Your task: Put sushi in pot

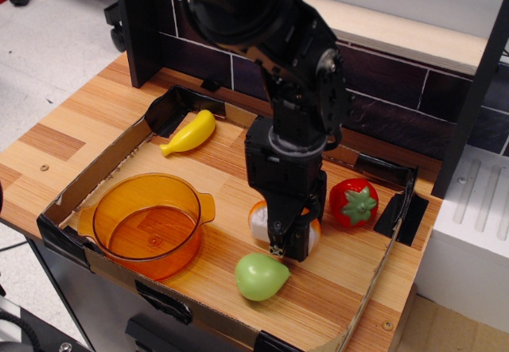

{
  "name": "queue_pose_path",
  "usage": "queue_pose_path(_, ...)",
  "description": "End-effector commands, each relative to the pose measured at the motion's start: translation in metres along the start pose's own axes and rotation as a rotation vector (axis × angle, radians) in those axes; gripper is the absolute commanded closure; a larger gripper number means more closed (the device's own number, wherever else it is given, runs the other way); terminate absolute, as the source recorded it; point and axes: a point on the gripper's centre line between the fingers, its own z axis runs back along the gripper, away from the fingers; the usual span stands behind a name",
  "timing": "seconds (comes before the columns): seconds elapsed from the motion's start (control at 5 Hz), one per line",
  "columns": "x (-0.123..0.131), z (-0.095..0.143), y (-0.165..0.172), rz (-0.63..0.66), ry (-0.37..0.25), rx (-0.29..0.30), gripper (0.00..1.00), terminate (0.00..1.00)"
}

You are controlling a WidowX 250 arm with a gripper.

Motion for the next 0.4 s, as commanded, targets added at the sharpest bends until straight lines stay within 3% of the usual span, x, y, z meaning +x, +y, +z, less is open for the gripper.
queue_pose_path(0.0, 0.005, 0.056, -0.028, -0.008, 0.05, -0.08, 1.0, 0.0)
queue_pose_path(0.2, 0.027, 0.08, -0.025, -0.006, 0.075, -0.079, 1.0, 0.0)
